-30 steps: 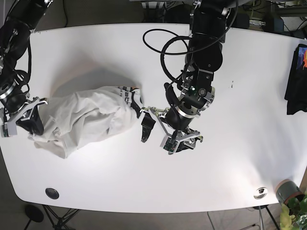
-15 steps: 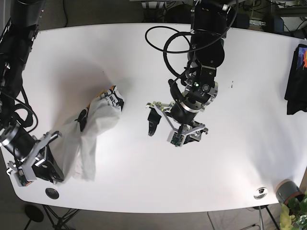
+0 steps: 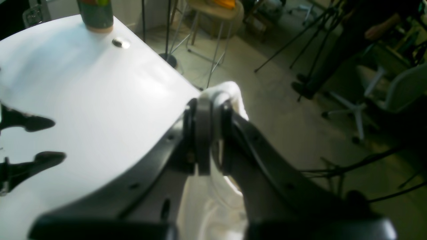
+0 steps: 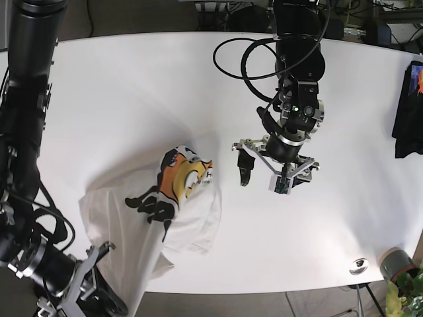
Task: Fold the T-shirt properly
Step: 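Grasp the white T-shirt with the right gripper and lift it up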
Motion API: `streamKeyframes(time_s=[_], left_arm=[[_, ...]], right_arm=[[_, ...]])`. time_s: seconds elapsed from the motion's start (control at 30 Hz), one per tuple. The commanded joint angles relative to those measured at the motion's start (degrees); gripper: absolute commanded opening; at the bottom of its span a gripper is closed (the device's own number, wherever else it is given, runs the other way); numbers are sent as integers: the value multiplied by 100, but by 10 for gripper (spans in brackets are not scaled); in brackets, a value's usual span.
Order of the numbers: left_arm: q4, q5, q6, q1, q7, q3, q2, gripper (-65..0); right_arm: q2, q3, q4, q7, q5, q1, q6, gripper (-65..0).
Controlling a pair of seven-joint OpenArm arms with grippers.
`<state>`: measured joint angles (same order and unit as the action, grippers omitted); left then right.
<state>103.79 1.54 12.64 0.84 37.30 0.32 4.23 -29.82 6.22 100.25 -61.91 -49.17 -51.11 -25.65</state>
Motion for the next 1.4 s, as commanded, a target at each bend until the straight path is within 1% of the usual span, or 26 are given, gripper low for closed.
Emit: streamKeyframes(time_s=[0.0, 0.1, 0.17, 0.33, 0.4, 0.43, 0.57, 0.63, 0.73, 0.8, 0.87, 1.0, 1.07, 1.13, 1.27, 1.3, 1.37], left_arm=[[210, -44, 15, 70, -139, 17, -67, -171], [237, -44, 15, 35, -139, 8, -67, -171], [245, -44, 15, 26, -139, 8, -67, -171], [245, -44, 15, -53, -139, -150, -67, -171], [245, -44, 15, -45, -139, -221, -67, -171], [245, -44, 15, -45, -139, -256, -67, -171], [219, -44, 15, -27, -147, -273, -67, -171], [219, -44, 15, -27, -147, -273, -67, -171], [228, -44, 23, -18, -147, -247, -67, -171], [210, -44, 147, -9, -156, -229, -67, -171], [166, -44, 419, 17, -165, -229, -67, -171], [96, -35, 823, 105, -174, -212, -76, -171], [-10, -18, 1008, 122, -174, -106, -84, -171], [-115, -9, 1158, 149, -174, 17, -208, -171], [-379, -35, 1149, 202, -218, 447, -392, -171], [-475, -18, 1149, 202, -279, 535, -392, -171], [-757, 0, 1149, 202, -596, 729, -401, -171]], right_arm=[[33, 7, -113, 270, -64, -669, 20, -629], [218, 139, -420, 270, -72, -1240, 20, -629], [279, 227, -579, 270, -72, -1592, 20, -629], [323, 490, -1009, 270, -81, -2369, 20, -629], [358, 569, -1141, 270, -81, -2369, 20, -629], [455, 605, -1211, 270, -81, -2369, 20, -629], [596, 648, -1528, 270, -64, -2369, 20, -629], [613, 657, -1686, 270, -72, -2369, 20, -629], [763, 657, -1853, 270, -64, -2369, 20, -629], [815, 657, -1924, 270, -64, -2369, 29, -629], [851, 666, -2029, 270, -55, -2369, 29, -629], [851, 719, -2047, 270, -55, -2369, 29, -629], [851, 789, -2047, 279, -55, -2369, 37, -629], [851, 798, -2047, 296, -55, -2369, 46, -629], [851, 807, -2029, 296, -55, -2369, 46, -629], [851, 789, -2029, 296, -55, -2369, 46, -629], [842, 789, -2047, 296, -55, -2369, 46, -629]])
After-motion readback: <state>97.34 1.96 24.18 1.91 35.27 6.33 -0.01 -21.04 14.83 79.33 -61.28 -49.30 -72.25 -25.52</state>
